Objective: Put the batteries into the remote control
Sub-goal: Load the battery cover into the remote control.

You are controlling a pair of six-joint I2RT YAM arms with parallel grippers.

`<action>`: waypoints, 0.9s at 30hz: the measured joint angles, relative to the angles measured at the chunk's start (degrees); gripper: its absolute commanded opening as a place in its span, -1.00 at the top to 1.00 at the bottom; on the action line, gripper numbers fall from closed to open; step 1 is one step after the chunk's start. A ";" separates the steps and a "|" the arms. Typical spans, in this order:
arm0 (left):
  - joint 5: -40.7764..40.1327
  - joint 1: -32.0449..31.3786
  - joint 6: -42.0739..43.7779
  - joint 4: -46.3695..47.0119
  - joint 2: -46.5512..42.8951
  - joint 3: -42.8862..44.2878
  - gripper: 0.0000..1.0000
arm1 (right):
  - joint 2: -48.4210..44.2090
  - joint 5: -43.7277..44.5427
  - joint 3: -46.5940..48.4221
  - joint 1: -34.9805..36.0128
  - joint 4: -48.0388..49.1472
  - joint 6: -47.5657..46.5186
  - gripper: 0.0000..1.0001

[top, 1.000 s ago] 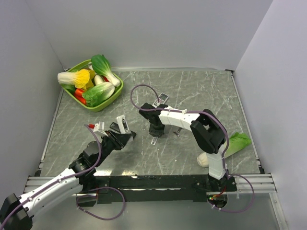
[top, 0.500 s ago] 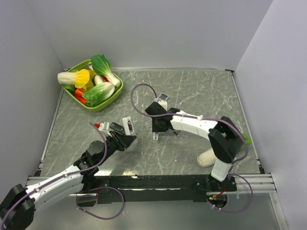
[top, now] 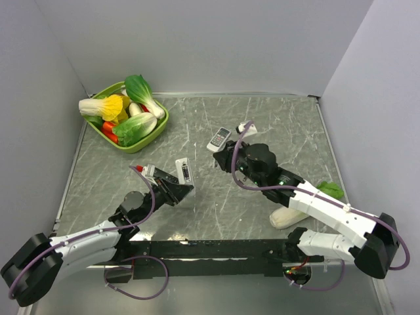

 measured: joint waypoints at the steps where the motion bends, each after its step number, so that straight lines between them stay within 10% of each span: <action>1: 0.35 0.00 0.00 1.07 0.81 0.00 0.98 | -1.14 -0.83 -0.35 0.02 1.88 -1.20 1.00; 27: 4.28 -0.57 2.36 10.88 9.68 4.48 0.97 | 4.92 12.17 -6.93 17.00 31.28 -16.41 1.00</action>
